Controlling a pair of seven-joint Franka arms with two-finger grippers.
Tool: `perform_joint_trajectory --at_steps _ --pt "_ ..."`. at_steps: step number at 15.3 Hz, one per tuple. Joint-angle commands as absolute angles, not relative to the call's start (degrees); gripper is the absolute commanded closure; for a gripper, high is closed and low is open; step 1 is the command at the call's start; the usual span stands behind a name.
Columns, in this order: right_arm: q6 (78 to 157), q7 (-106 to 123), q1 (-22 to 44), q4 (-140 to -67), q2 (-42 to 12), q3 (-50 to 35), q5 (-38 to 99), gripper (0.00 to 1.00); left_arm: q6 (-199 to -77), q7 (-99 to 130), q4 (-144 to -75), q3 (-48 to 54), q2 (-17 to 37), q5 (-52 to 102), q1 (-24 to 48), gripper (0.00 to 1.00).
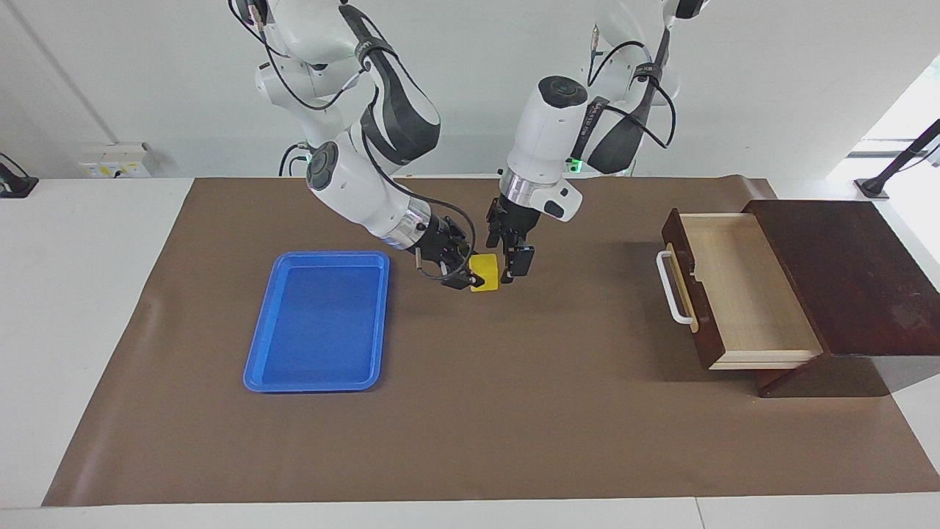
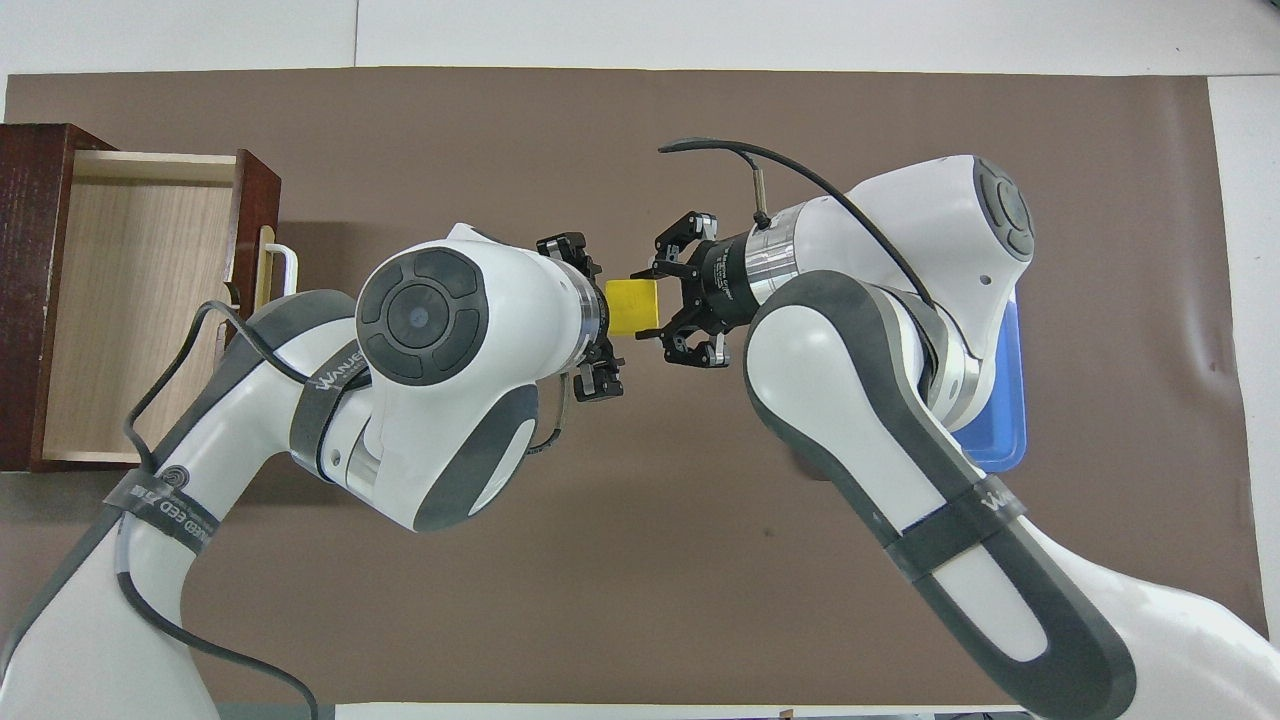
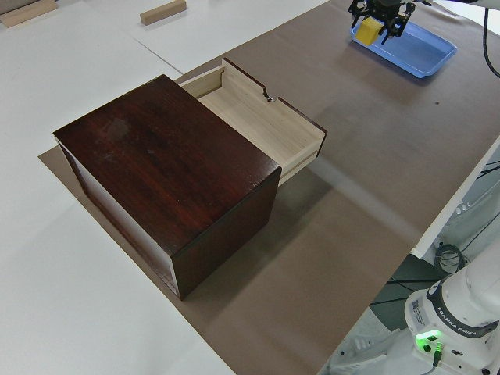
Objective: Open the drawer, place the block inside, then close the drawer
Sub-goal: 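Grasp the yellow block with the left gripper and open the right gripper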
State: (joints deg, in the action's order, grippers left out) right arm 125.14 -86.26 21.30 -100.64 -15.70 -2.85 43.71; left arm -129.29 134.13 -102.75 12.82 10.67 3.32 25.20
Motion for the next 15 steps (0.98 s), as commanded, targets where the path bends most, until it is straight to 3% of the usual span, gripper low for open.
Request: perform_joint_trajectory --at_steps 1,11,13,14,15 --pt "125.42 -86.92 21.27 -101.69 -14.77 -2.81 44.91 1.00 -130.78 133.34 -102.92 12.22 10.90 4.04 25.93 0.00" --pt "125.24 -86.92 20.65 -101.60 -14.85 -2.81 46.05 1.00 -133.85 131.66 -102.57 12.22 13.54 4.13 26.98 0.00" --pt "125.16 -86.92 20.65 -101.51 -14.85 -2.81 46.32 1.00 -133.77 131.66 -102.83 12.22 13.54 4.13 27.07 0.12" --pt "125.16 -86.92 20.65 -101.43 -14.85 -2.81 46.32 1.00 -133.77 131.66 -102.83 12.22 13.54 4.13 27.07 0.25" --pt "124.90 -86.92 20.57 -101.34 -14.85 -2.81 46.32 1.00 -133.77 131.66 -102.83 12.22 13.54 4.13 27.16 0.43"
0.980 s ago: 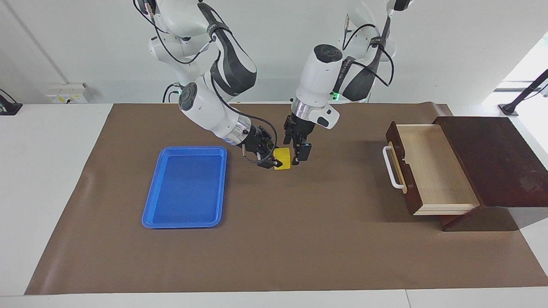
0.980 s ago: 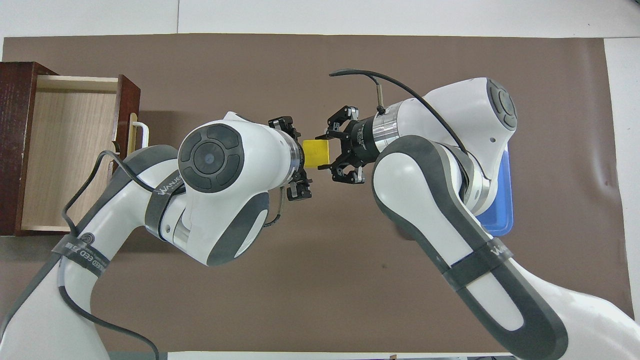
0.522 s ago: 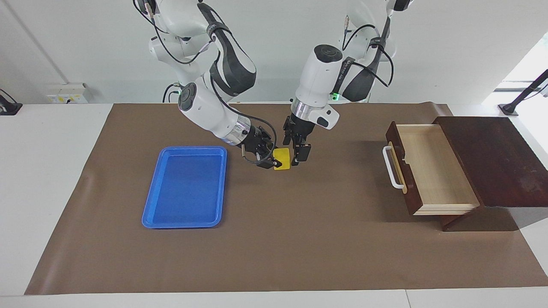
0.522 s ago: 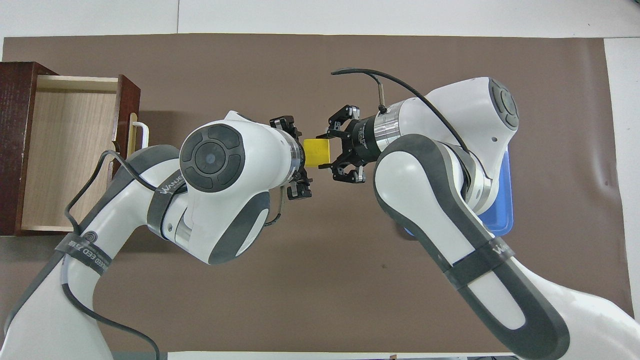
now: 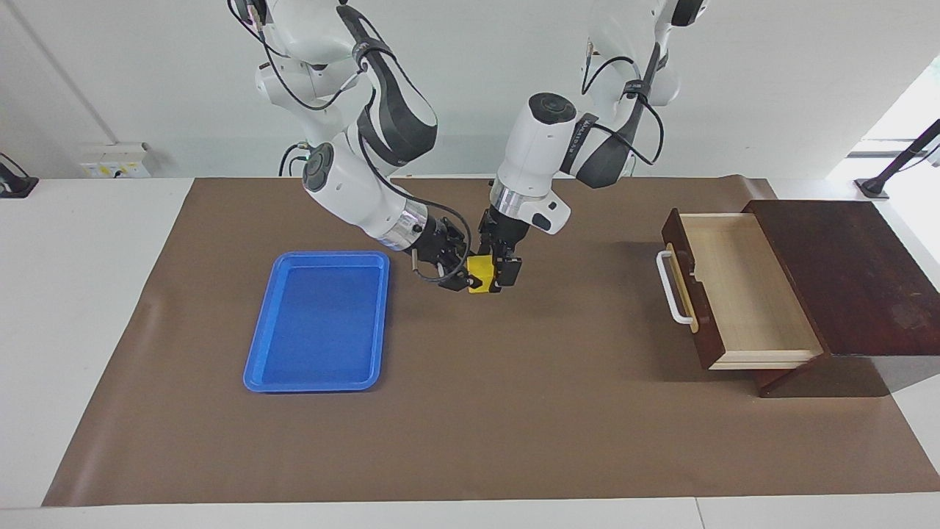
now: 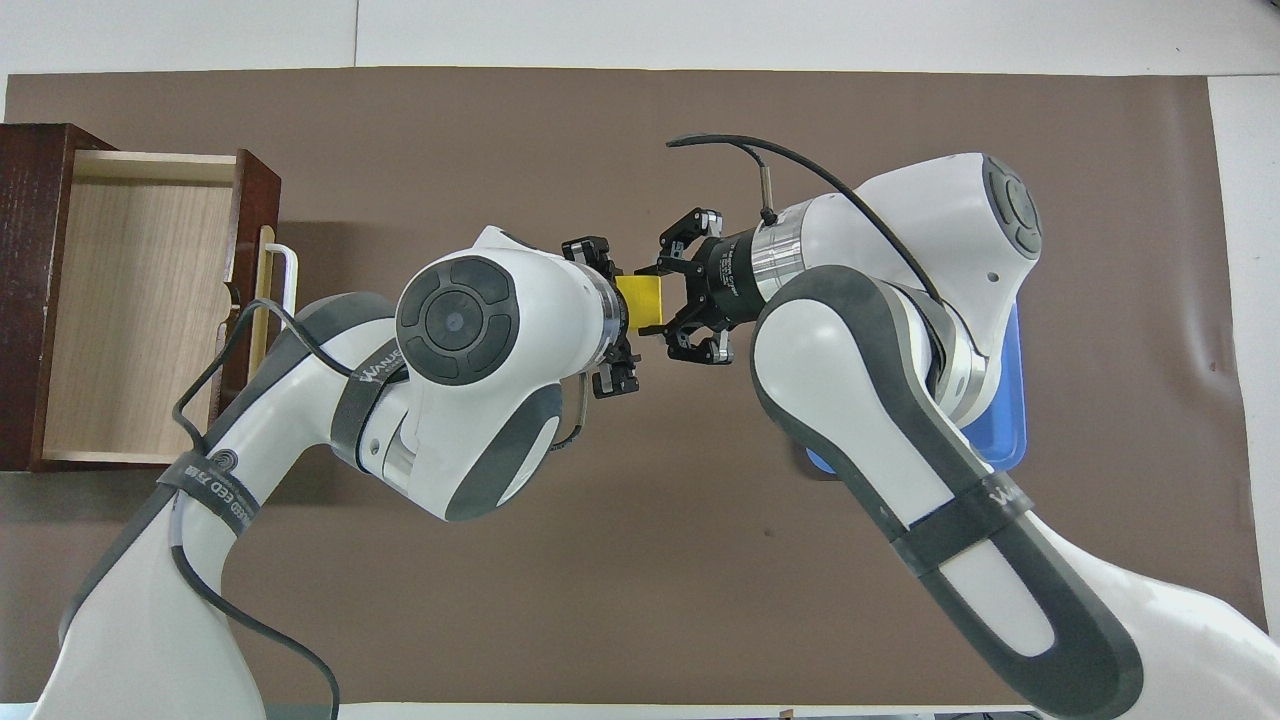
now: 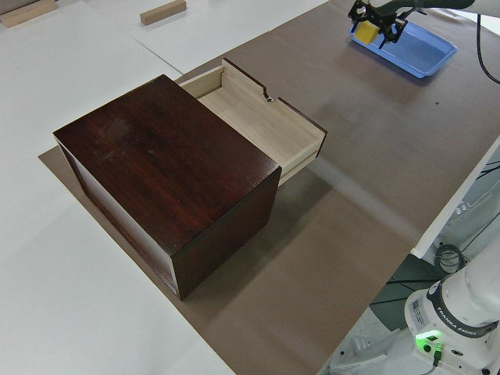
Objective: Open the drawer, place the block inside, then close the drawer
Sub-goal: 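Grasp the yellow block with the left gripper and open the right gripper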
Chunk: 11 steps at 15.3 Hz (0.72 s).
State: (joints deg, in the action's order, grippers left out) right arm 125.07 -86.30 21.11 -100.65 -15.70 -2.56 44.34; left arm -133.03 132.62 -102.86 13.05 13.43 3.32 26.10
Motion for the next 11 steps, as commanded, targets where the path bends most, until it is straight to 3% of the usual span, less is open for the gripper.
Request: perform_joint_trajectory --at_steps 1,3,9,10,11 --pt "124.63 -86.92 20.57 -101.34 -14.85 -2.81 46.32 1.00 -133.51 131.66 -102.83 12.22 13.54 4.13 27.16 0.63" --pt "124.54 -86.92 20.48 -101.34 -14.85 -2.81 46.32 1.00 -133.51 131.49 -102.83 12.22 13.54 4.04 27.16 0.98" --pt "124.45 -89.46 20.30 -100.99 -14.85 -2.72 47.72 1.00 -132.28 131.31 -102.48 12.22 13.53 3.78 27.16 1.00" --pt "124.45 -89.99 20.30 -100.90 -14.94 -2.72 47.64 0.70 -131.67 131.31 -102.31 12.22 13.54 3.78 27.16 1.00" --pt "124.45 -90.17 20.65 -100.81 -14.85 -2.64 47.55 0.01 -131.57 131.31 -102.30 12.22 13.45 3.69 27.25 1.00"
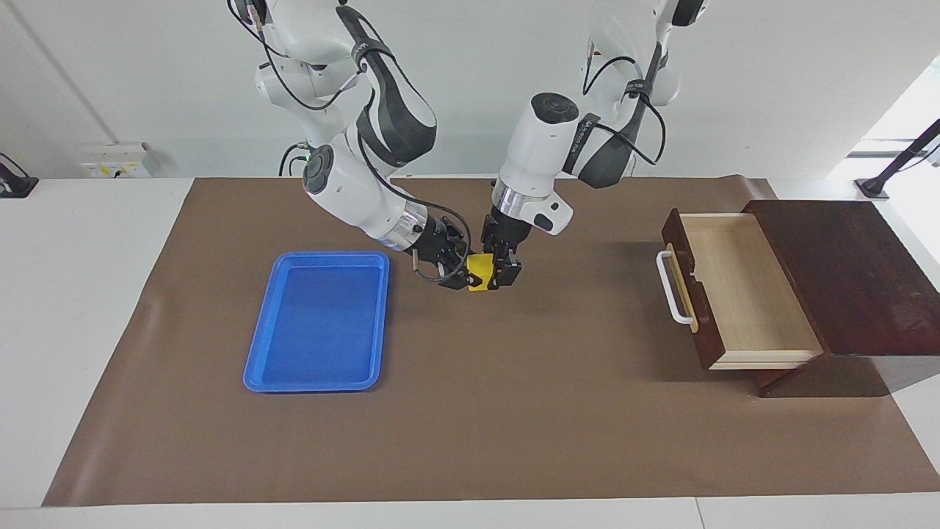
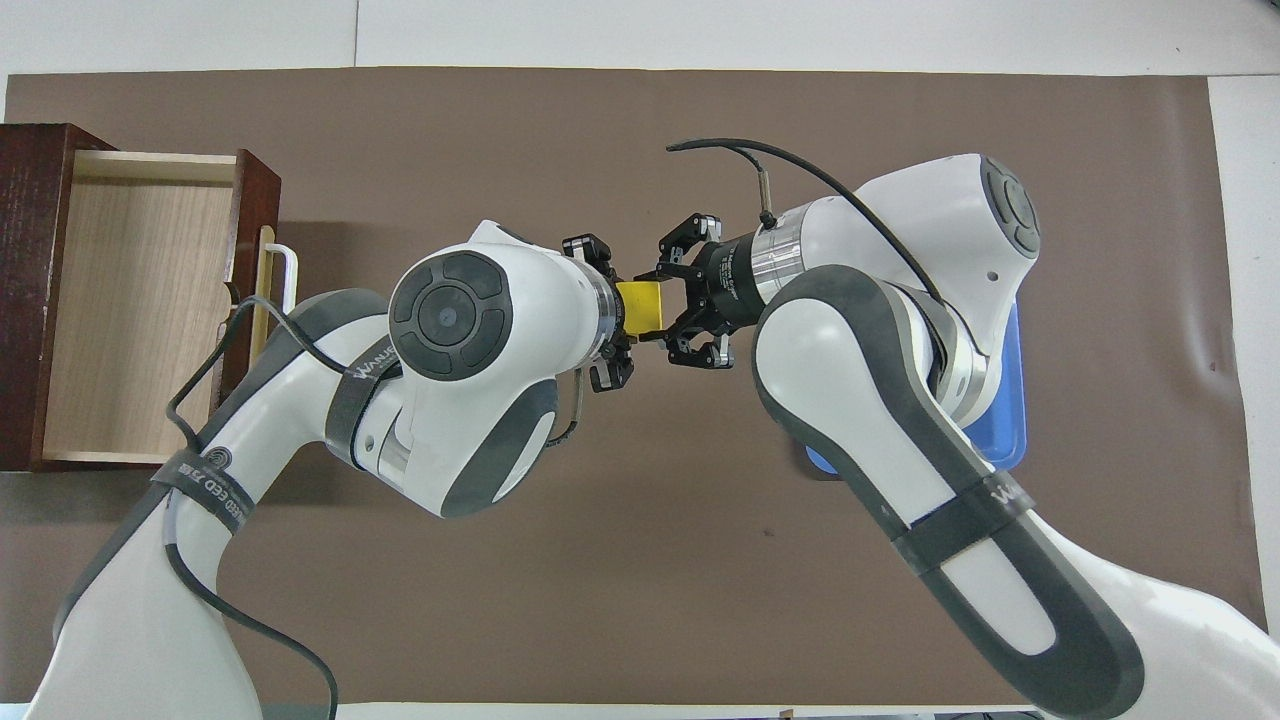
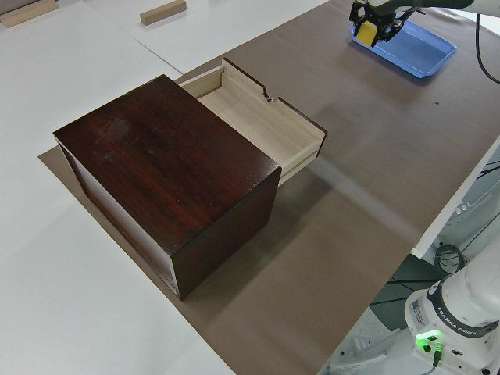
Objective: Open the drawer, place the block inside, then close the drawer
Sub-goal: 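Grasp the yellow block with the left gripper and open the right gripper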
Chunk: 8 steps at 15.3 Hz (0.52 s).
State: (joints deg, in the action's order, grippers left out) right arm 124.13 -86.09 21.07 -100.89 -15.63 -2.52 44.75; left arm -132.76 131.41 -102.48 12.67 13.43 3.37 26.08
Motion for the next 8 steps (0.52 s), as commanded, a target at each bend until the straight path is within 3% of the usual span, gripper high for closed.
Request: perform_joint_trajectory --at_steps 1,6,8 --pt "124.45 -90.18 20.57 -100.81 -14.85 -2.64 47.55 0.00 -131.57 131.31 -102.30 12.22 13.45 3.69 27.25 1.00" --pt "123.66 -90.26 20.21 -100.46 -14.85 -2.64 47.55 0.00 -120.19 124.39 -98.37 11.61 12.57 3.51 25.58 1.00" --pt "123.57 -90.35 20.13 -100.11 -14.85 -2.55 47.55 0.00 -112.97 120.17 -94.50 11.78 11.35 4.04 20.33 1.00"
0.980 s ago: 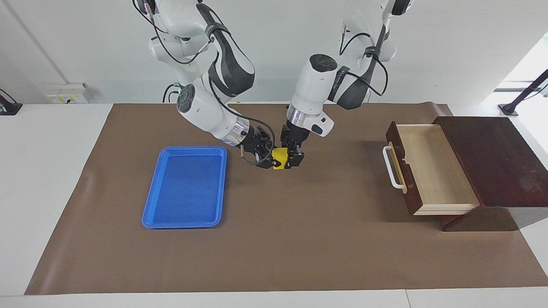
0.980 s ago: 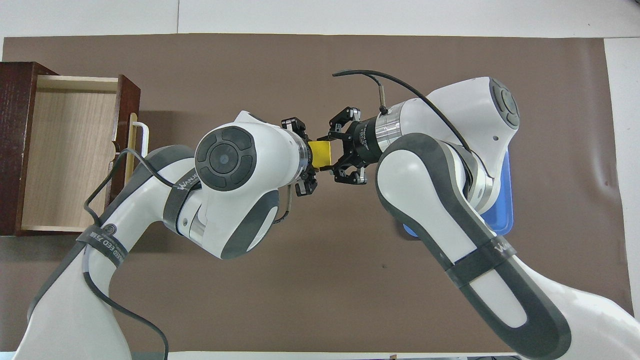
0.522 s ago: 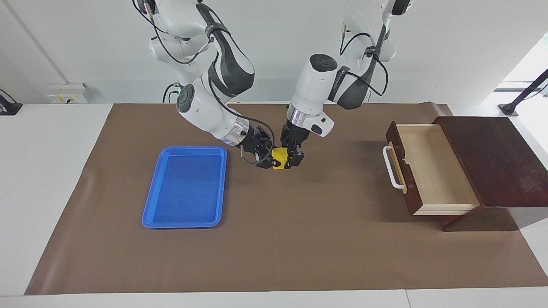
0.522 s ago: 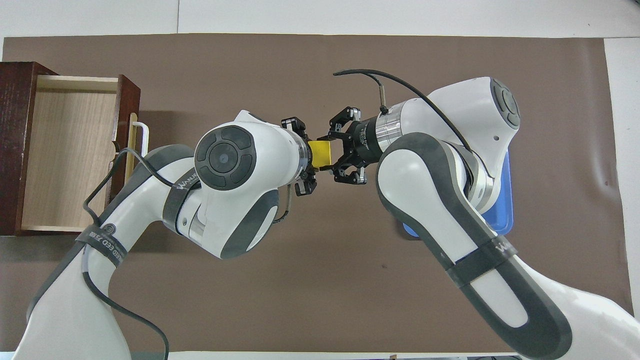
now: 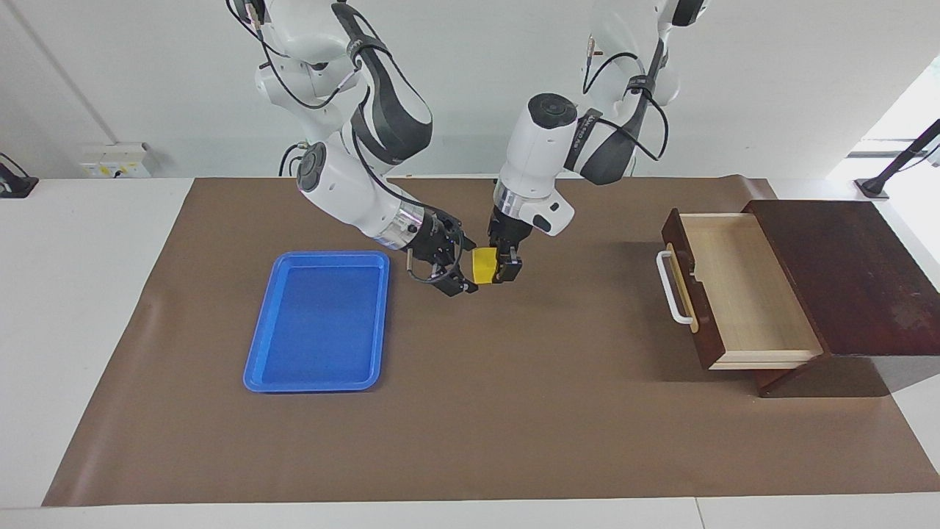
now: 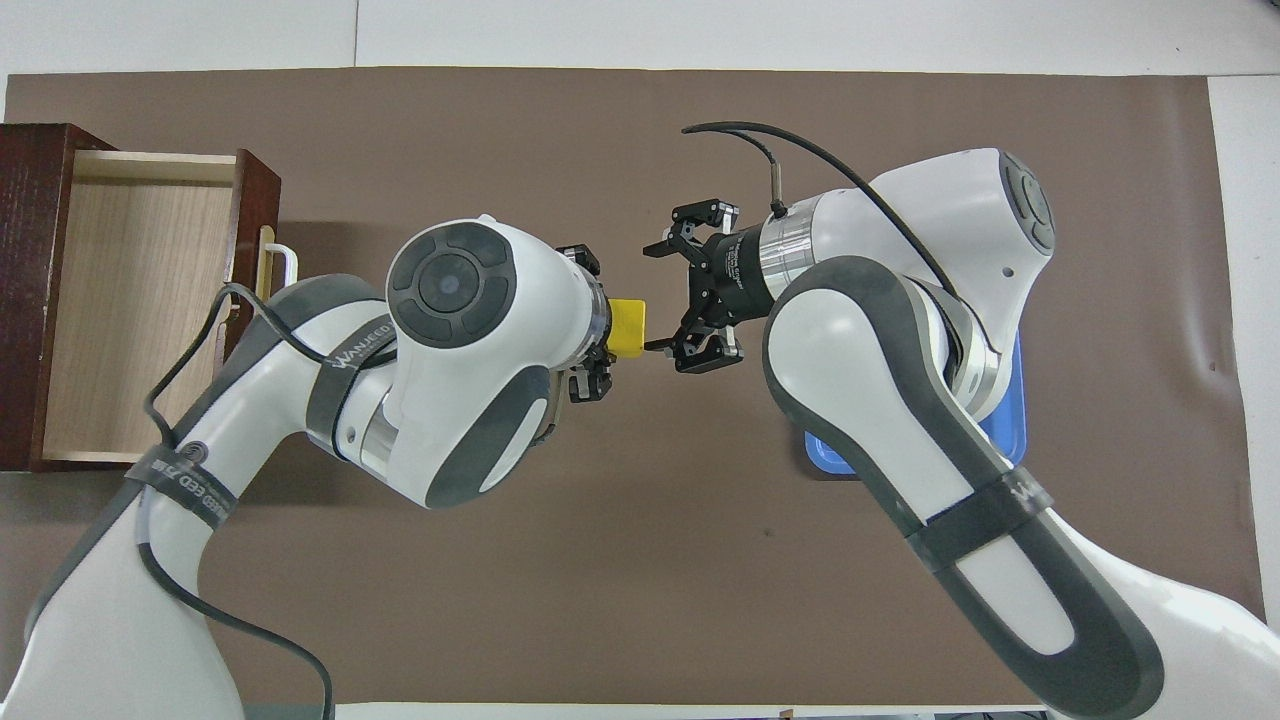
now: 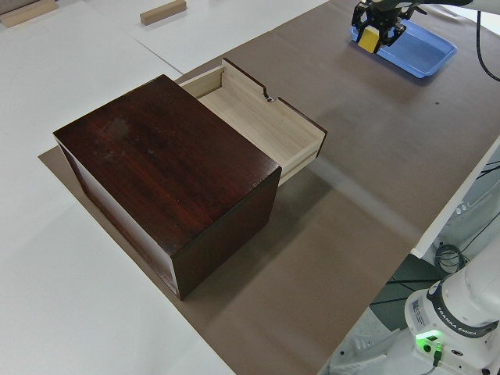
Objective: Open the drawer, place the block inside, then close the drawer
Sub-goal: 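Carry the block into the drawer with the left gripper while the right gripper withdraws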
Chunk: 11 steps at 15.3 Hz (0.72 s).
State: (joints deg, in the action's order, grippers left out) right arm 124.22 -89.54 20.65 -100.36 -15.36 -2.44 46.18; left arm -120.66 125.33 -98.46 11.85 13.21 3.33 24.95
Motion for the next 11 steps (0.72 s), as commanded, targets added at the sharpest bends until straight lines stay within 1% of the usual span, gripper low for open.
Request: perform_joint_trajectory --at_steps 1,3,4,6,8,10,11 --pt "123.40 -90.35 20.13 -100.02 -14.94 -2.55 47.46 0.00 -110.68 117.80 -94.22 11.95 9.51 4.48 17.61 1.00" --pt "122.78 -90.35 20.04 -99.76 -14.94 -2.46 47.55 0.00 -106.29 110.79 -94.92 11.69 5.12 6.93 11.81 1.00" --pt "122.78 -90.35 20.04 -99.76 -14.94 -2.46 47.55 0.00 -102.26 105.00 -94.66 11.69 3.97 7.12 7.95 1.00" --pt "122.70 -90.35 19.86 -99.76 -14.94 -2.46 47.46 0.00 -97.49 94.88 -94.22 11.43 3.34 7.12 1.35 1.00" --pt "122.00 -90.35 19.51 -99.58 -14.94 -2.29 47.55 0.00 -97.90 87.31 -95.09 11.51 2.90 7.12 -6.21 1.00" --pt "120.95 -90.35 18.03 -98.79 -14.94 -2.29 47.46 0.00 -100.18 79.32 -97.63 11.60 2.02 7.29 -12.54 1.00" --pt "119.98 -90.18 16.54 -98.01 -14.94 -2.29 47.37 0.00 -100.98 76.49 -98.78 11.51 2.11 7.38 -14.13 1.00"
